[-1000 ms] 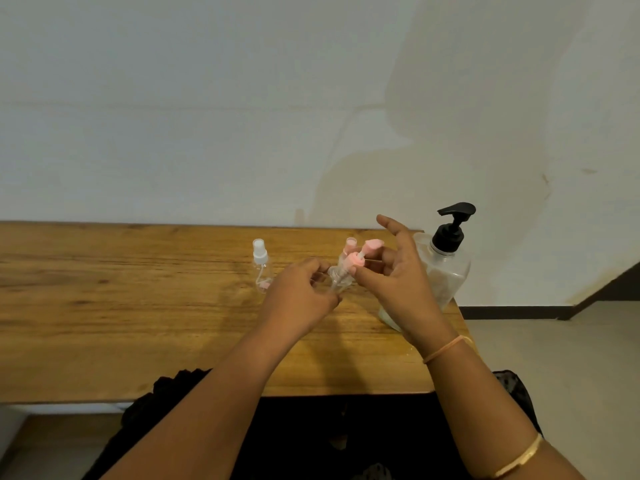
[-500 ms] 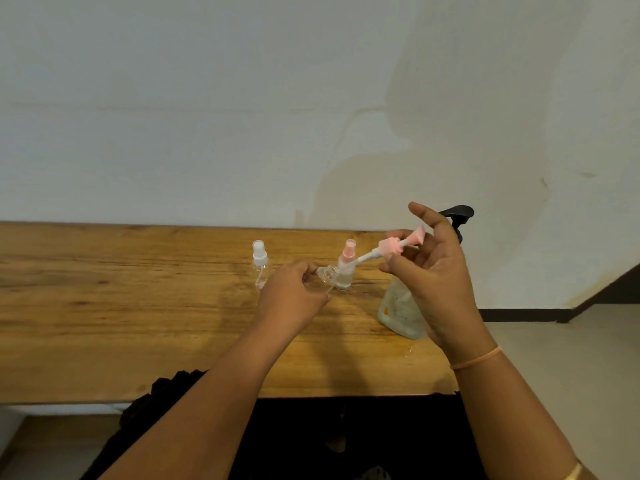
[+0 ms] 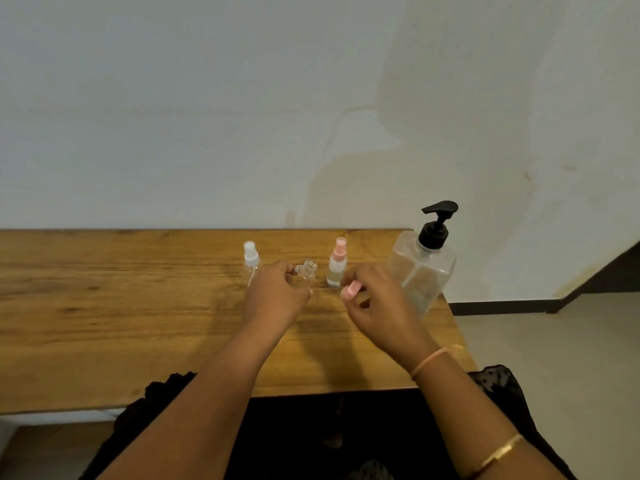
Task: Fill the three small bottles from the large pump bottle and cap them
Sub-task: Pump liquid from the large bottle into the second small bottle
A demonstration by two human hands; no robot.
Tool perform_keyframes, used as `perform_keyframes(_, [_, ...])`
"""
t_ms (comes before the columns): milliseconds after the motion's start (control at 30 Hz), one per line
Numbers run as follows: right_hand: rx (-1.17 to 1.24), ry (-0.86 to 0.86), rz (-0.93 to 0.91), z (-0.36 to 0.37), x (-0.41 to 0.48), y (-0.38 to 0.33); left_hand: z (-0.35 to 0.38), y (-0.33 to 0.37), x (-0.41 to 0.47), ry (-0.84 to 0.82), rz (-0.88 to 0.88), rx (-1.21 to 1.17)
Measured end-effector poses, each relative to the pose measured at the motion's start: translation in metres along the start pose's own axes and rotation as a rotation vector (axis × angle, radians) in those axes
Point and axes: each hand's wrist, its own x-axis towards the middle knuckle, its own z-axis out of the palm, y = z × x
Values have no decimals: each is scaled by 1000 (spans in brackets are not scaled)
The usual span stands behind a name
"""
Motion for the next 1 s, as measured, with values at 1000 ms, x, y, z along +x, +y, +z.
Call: perform_keyframes(1000, [-318, -453, 245, 37, -13, 11, 2, 1, 1, -35, 12, 1])
